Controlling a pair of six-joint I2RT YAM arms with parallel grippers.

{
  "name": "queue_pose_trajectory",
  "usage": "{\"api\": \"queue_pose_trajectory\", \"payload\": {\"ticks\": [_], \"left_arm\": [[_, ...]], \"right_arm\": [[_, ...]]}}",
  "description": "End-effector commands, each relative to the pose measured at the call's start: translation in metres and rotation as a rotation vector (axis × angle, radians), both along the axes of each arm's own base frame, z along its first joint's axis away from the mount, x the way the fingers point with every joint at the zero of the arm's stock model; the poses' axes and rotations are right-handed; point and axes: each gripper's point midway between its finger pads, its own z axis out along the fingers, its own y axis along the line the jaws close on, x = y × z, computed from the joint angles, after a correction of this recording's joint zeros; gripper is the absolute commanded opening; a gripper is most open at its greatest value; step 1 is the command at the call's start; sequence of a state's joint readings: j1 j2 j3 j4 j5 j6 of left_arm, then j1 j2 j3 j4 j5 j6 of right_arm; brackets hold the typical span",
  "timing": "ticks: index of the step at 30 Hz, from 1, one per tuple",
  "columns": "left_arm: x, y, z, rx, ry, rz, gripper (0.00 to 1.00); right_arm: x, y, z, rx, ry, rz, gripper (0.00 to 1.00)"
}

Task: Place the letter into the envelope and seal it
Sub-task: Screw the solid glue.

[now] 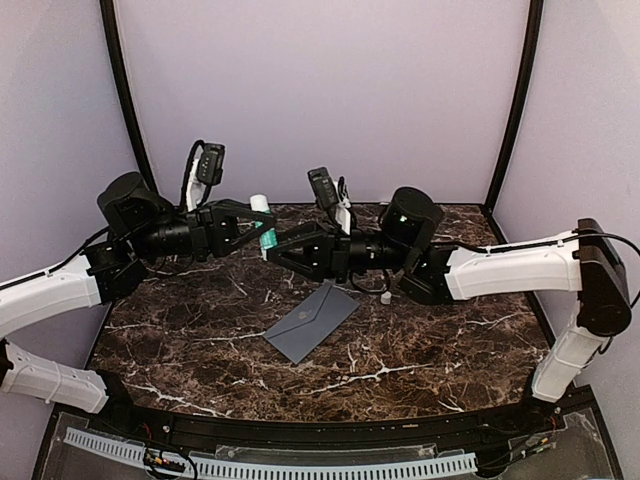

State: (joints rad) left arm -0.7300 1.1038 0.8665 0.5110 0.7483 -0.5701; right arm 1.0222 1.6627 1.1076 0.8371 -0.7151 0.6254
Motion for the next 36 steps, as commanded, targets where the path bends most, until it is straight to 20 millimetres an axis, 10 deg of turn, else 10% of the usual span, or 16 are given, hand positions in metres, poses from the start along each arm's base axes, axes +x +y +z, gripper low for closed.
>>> {"api": "queue_pose_trajectory", "payload": {"ticks": [1,21,36], "left_arm": [[-0.006,0.002,0.006,-0.029,-0.029,-0.024,0.0],[0.002,0.001,-0.002,-0.01,-0.012,0.008,0.0],[0.049,0.004,-0.07,0.283,-0.032,0.345,0.0]], "right_arm": [[-0.009,0.003,0.013,0.045,-0.035,0.04,0.41],[-0.01,-0.005,0.017,0.062,-0.038,0.016,0.13],[0.049,0.002,-0.003,-0.065,0.026,-0.349,0.11]]}}
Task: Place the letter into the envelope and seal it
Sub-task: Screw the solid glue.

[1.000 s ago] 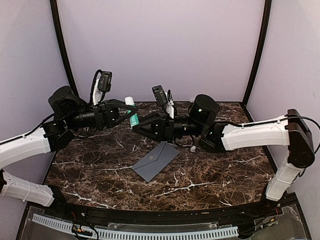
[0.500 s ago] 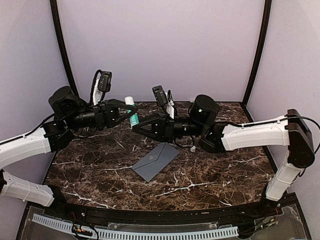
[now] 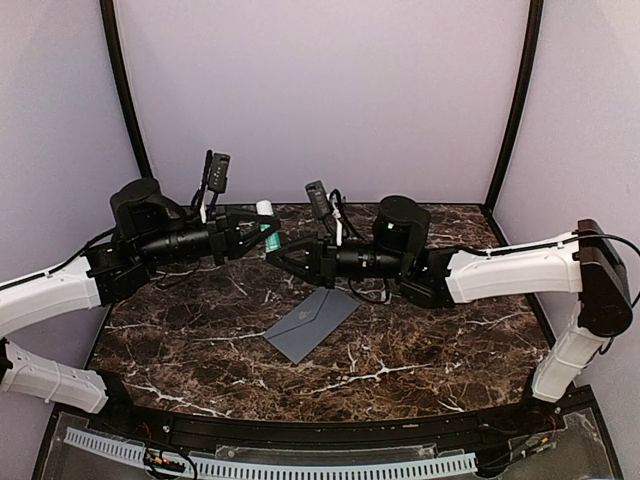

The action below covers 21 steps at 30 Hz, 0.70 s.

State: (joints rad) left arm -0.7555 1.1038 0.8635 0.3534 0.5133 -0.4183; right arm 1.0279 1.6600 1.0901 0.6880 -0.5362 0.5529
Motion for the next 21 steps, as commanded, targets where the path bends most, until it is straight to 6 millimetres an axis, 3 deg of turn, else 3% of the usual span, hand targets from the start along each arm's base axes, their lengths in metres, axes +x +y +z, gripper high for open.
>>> {"api": "queue_pose_trajectory", "payload": {"ticks": [1,9,16,21], "left_arm": [[0.018,0.003,-0.04,0.169,-0.002,0.14,0.0],[0.039,0.011,-0.053,0.21,0.05,0.314,0.0],[0.046,0.012,-0.061,0.237,0.079,0.374,0.0],[0.047,0.014,-0.06,0.227,0.098,0.392,0.0]], "right_arm": [[0.023,-0.002,0.029,0.027,-0.028,-0.201,0.11],[0.056,0.014,0.012,-0.12,-0.019,-0.474,0.1],[0.064,0.036,0.006,-0.257,-0.085,-0.651,0.1],[0.06,0.042,0.01,-0.264,-0.109,-0.662,0.15]]}}
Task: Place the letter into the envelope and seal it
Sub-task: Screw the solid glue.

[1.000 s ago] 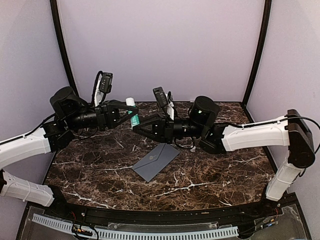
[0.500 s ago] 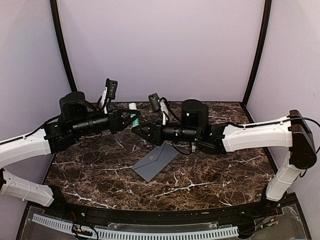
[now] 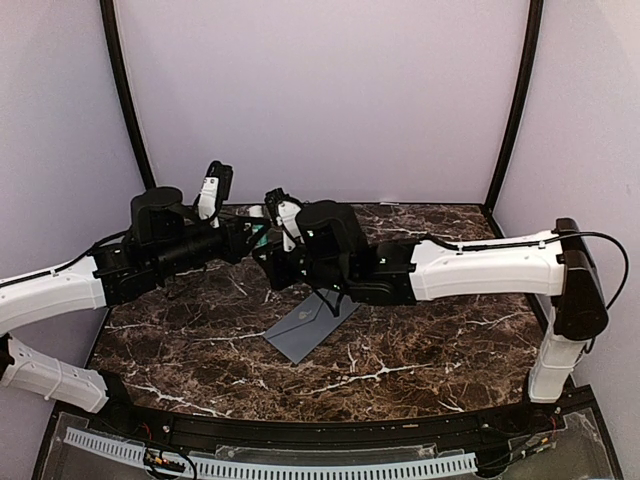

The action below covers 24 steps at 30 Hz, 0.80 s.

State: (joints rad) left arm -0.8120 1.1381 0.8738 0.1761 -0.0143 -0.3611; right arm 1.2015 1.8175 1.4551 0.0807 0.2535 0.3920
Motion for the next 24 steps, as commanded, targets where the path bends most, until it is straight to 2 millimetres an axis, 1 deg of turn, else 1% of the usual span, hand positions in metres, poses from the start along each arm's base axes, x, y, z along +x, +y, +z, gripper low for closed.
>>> {"api": "queue_pose_trajectory", "payload": {"ticks": [1,4,7,9,10,13,16,18,19,20,21,23,24], "left_arm": [[-0.016,-0.015,-0.007,0.005,0.053,-0.067,0.0],[-0.015,-0.015,0.0,-0.005,0.048,-0.069,0.0],[-0.012,-0.015,0.009,-0.004,0.017,-0.069,0.0],[-0.008,-0.014,0.014,-0.01,0.005,-0.07,0.0],[-0.007,-0.014,0.014,-0.012,0.007,-0.073,0.0],[-0.003,-0.013,0.021,-0.04,0.005,-0.092,0.0],[-0.005,-0.013,0.027,-0.066,-0.009,-0.128,0.0],[-0.012,-0.015,0.032,-0.093,-0.024,-0.176,0.0],[-0.018,-0.016,0.039,-0.118,-0.042,-0.213,0.0],[-0.021,-0.016,0.038,-0.131,-0.035,-0.234,0.0],[-0.027,-0.015,0.048,-0.162,-0.059,-0.274,0.0],[-0.039,-0.017,0.056,-0.204,-0.069,-0.358,0.0],[-0.046,-0.019,0.061,-0.226,-0.075,-0.41,0.0]], "right_arm": [[0.001,0.003,0.06,0.142,-0.095,-0.05,0.17],[-0.003,-0.01,0.065,0.154,-0.118,-0.052,0.35],[-0.008,-0.032,0.068,0.162,-0.166,-0.052,0.53],[-0.013,-0.043,0.069,0.166,-0.195,-0.029,0.62],[-0.015,-0.049,0.07,0.171,-0.201,-0.018,0.65],[-0.02,-0.066,0.074,0.214,-0.198,0.037,0.71],[-0.027,-0.08,0.082,0.292,-0.175,0.116,0.73],[-0.03,-0.088,0.086,0.354,-0.148,0.182,0.73],[-0.033,-0.091,0.092,0.401,-0.137,0.225,0.73],[-0.036,-0.096,0.095,0.442,-0.126,0.265,0.73],[-0.038,-0.099,0.097,0.475,-0.115,0.302,0.73],[-0.043,-0.104,0.1,0.515,-0.1,0.369,0.72],[-0.047,-0.103,0.099,0.52,-0.089,0.408,0.71]]}}
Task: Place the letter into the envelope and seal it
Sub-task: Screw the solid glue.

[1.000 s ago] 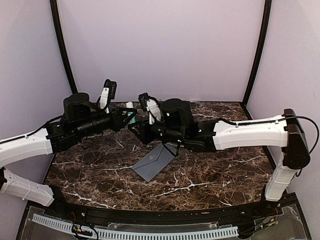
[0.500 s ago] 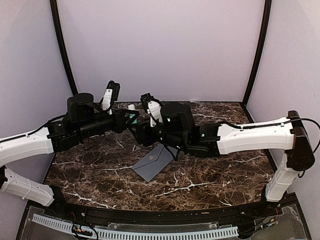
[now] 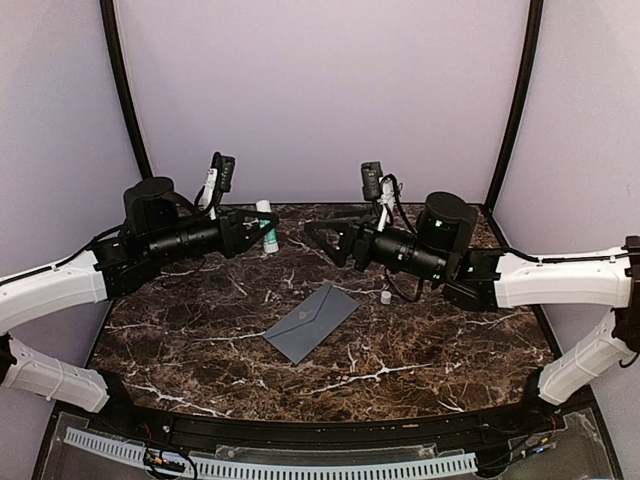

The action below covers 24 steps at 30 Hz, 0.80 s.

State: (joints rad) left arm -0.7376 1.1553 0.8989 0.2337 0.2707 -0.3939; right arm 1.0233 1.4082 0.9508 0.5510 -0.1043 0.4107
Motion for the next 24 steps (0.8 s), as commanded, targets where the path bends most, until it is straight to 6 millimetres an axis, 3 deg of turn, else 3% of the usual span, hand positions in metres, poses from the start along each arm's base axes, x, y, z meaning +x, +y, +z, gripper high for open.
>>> {"api": "queue_pose_trajectory", "payload": {"ticks": [1,6,10,18,24], "left_arm": [[-0.039,-0.005,0.044,-0.15,-0.083,-0.23,0.0],[-0.069,-0.008,0.067,-0.228,-0.124,-0.399,0.0],[-0.081,-0.008,0.074,-0.239,-0.143,-0.462,0.0],[-0.091,-0.01,0.072,-0.241,-0.132,-0.527,0.0],[-0.09,-0.011,0.073,-0.248,-0.133,-0.526,0.0]], "right_arm": [[-0.037,0.001,0.031,0.145,-0.016,0.274,0.71],[-0.065,0.016,0.03,0.129,-0.003,0.486,0.65],[-0.076,0.031,0.028,0.107,0.008,0.551,0.63],[-0.082,0.053,0.025,0.109,0.009,0.611,0.56],[-0.083,0.064,0.026,0.12,0.016,0.656,0.41]]}}
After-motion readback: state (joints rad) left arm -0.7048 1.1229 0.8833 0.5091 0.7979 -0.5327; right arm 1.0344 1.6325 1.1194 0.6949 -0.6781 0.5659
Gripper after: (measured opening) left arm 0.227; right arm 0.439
